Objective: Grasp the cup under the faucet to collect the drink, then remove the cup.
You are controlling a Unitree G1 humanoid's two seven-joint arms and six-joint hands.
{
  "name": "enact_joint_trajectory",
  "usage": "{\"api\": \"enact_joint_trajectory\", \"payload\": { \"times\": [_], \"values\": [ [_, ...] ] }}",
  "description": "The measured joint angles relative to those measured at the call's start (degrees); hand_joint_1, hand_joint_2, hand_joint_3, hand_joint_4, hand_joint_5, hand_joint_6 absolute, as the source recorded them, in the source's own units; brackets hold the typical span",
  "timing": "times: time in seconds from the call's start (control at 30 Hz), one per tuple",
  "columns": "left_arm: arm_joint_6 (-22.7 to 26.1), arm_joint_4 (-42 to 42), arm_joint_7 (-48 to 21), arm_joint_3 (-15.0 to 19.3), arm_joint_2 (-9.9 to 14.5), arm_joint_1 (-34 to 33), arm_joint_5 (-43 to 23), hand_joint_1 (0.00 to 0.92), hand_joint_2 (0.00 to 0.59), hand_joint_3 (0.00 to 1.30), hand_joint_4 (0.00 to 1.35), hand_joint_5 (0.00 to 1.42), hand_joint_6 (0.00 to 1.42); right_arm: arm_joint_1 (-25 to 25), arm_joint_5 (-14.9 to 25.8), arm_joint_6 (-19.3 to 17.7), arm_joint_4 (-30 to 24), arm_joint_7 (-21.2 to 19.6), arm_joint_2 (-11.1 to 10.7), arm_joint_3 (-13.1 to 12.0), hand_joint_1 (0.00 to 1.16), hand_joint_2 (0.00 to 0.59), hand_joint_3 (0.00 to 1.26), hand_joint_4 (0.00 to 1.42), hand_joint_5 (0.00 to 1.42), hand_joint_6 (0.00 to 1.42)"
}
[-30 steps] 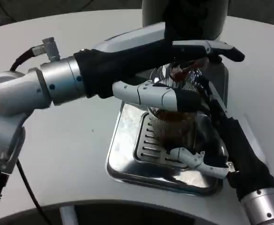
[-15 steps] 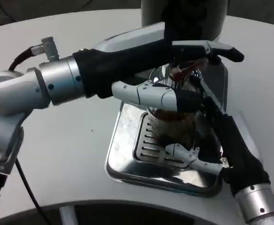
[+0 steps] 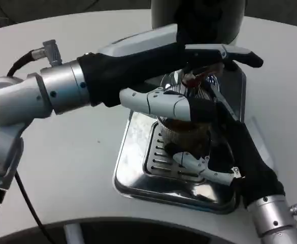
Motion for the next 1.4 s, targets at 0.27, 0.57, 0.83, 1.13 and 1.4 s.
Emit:
{"api": "enact_joint_trajectory", "payload": {
  "times": [0.27,0.57,0.83,1.13,1.4],
  "values": [
    [0.2,-0.01,-0.21,0.09,0.06,0.0,-0.41,0.0,0.094,0.17,0.1,0.15,0.15,-0.9,-0.85,0.03,0.84,-0.79,1.07,0.18,0.83,0.202,0.08,0.11,0.18,0.02],
    [0.25,-0.12,-0.24,0.09,0.42,0.02,-0.85,0.0,0.096,0.17,0.1,0.15,0.16,-1.67,-0.87,0.37,1.94,-1.27,1.68,0.47,0.82,0.202,0.08,0.11,0.18,0.02],
    [0.26,-0.28,-0.26,0.08,0.84,0.03,-0.89,0.0,0.1,0.17,0.1,0.15,0.16,-2.04,-1.15,1.21,2.05,-2.13,2.35,0.96,0.82,0.208,0.08,0.11,0.18,0.02],
    [0.26,-0.36,-0.26,0.08,1.07,0.14,-0.9,0.0,0.1,0.17,0.1,0.15,0.16,-2.18,-2.48,2.41,2.05,-3.84,3.87,1.77,0.8,0.207,0.08,0.12,0.19,0.02],
    [0.28,-0.46,-0.26,0.09,1.3,0.23,-0.9,0.0,0.1,0.17,0.1,0.15,0.16,-2.42,-3.32,3.48,2.14,-6.0,5.22,2.64,0.79,0.211,0.09,0.13,0.21,0.02]
  ]
}}
